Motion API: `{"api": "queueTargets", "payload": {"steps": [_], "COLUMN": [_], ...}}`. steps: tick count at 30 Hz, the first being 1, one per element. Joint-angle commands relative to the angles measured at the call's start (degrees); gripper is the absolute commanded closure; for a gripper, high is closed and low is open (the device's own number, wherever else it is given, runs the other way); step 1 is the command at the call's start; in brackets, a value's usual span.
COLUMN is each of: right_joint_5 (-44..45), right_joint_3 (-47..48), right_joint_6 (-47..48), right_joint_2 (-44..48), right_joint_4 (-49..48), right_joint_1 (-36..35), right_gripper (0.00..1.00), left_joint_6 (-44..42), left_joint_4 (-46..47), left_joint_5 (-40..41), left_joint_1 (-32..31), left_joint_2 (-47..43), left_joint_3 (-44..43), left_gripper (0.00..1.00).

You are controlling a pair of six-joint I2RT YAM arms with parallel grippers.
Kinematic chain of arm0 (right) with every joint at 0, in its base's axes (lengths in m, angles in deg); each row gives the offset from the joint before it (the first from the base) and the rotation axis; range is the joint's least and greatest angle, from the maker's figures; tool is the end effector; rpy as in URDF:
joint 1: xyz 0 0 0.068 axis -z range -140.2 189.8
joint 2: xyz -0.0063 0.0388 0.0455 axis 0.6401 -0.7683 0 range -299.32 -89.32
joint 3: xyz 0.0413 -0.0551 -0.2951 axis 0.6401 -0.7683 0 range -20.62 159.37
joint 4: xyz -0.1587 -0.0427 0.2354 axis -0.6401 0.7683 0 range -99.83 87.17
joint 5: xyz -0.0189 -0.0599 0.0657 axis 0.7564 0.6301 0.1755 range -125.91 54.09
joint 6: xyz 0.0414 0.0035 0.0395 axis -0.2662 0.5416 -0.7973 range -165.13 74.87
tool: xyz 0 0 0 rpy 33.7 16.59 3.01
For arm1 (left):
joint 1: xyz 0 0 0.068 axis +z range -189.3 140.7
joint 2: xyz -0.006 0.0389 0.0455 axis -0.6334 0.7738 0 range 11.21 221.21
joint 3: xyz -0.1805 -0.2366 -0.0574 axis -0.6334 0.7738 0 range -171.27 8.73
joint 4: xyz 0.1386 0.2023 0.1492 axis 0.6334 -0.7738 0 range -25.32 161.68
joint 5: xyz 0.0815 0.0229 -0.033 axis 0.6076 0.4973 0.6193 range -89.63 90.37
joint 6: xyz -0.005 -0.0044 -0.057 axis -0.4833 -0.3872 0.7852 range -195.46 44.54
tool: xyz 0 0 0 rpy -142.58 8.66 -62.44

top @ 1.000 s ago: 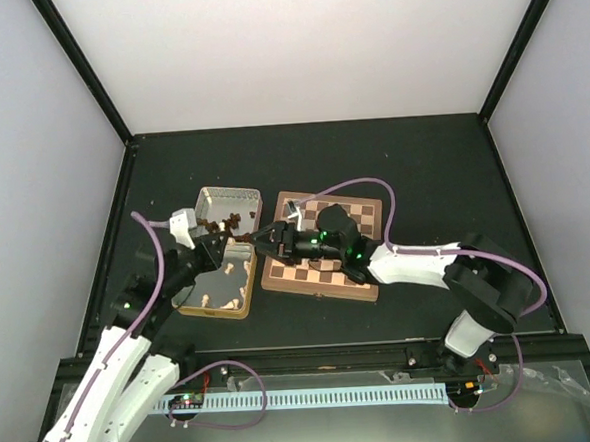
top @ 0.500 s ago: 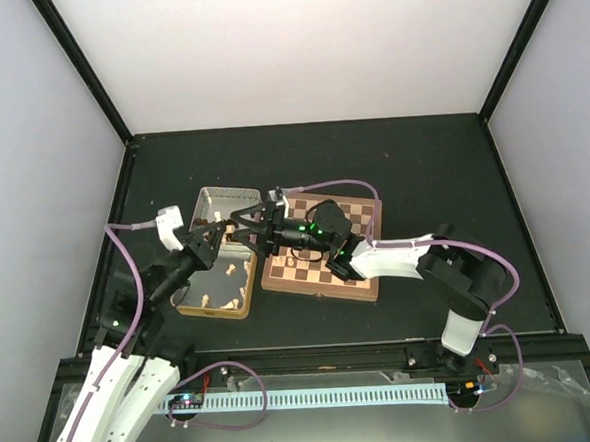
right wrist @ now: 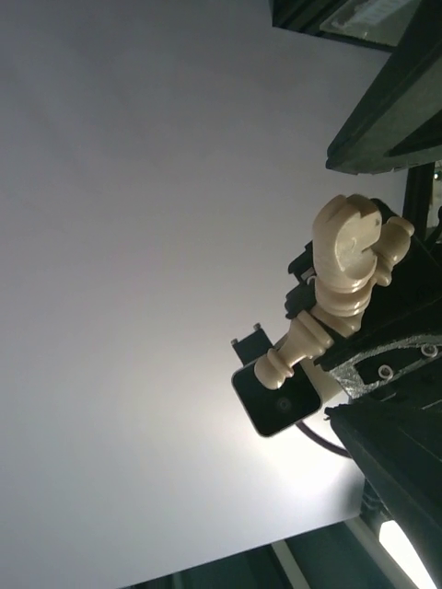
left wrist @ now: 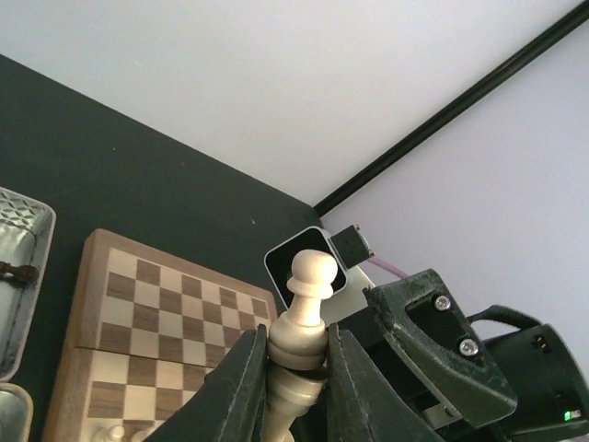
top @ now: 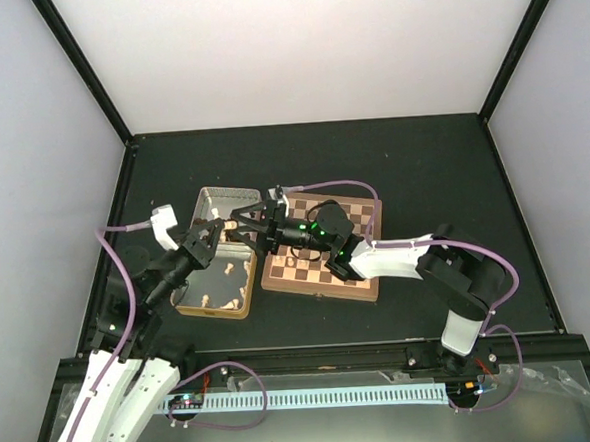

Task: Set up the chess pieces on the board
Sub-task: Pick up the chess piece from the storage box.

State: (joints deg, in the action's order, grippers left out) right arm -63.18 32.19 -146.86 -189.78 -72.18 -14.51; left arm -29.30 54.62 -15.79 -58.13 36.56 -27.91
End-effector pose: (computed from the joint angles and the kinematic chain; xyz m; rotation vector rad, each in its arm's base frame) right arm 0.2228 0.3420 0.2710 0.2104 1.9204 2.4294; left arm 0.1107 -0.0497 0.3406 -0.1975 1.7766 -1.0734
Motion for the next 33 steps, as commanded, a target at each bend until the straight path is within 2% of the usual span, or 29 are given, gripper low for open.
{"api": "queueTargets", "payload": {"steps": [1,4,8,19,22,28,33], "right_joint_5": [2.99,4.91,6.22,7.46,6.48,4.65,3.64], "right_joint_3": [0.35,-1.35,-2.74,-4.59,-4.03,-3.31,-3.31], "right_joint_6": [0.56,0.71,0.78,2.03,1.72,1.77,1.90], "right_joint_2": [0.13,0.86,1.85,3.67,3.36,3.49,3.91], "right_joint_4": [-4.99,-7.10,-8.46,-9.63,-10.06,-9.63,-10.23], "right_joint_1": [-0.36,-0.35,-0.32,-0.28,-0.28,-0.36,-0.36], "right_gripper": [0.33,0.35,0.39,0.59,0.59,0.53,0.60], "left_joint_6": [6.32,10.49,11.82,12.92,12.83,12.83,12.91], "left_joint_4": [0.71,2.14,3.33,4.20,4.30,4.67,5.03], "left_joint_5": [-1.41,-4.06,-4.62,-5.10,-5.19,-5.19,-5.36], "left_joint_1": [0.28,0.28,0.28,0.28,0.28,0.28,0.28], "left_joint_2": [-0.03,0.79,0.59,0.63,0.70,0.80,1.14], "left_joint_3": [-3.76,-3.32,-2.46,-1.15,-1.14,-0.79,-0.62], "left_gripper": [0.97,0.97,0.97,0.97,0.97,0.97,0.97]}}
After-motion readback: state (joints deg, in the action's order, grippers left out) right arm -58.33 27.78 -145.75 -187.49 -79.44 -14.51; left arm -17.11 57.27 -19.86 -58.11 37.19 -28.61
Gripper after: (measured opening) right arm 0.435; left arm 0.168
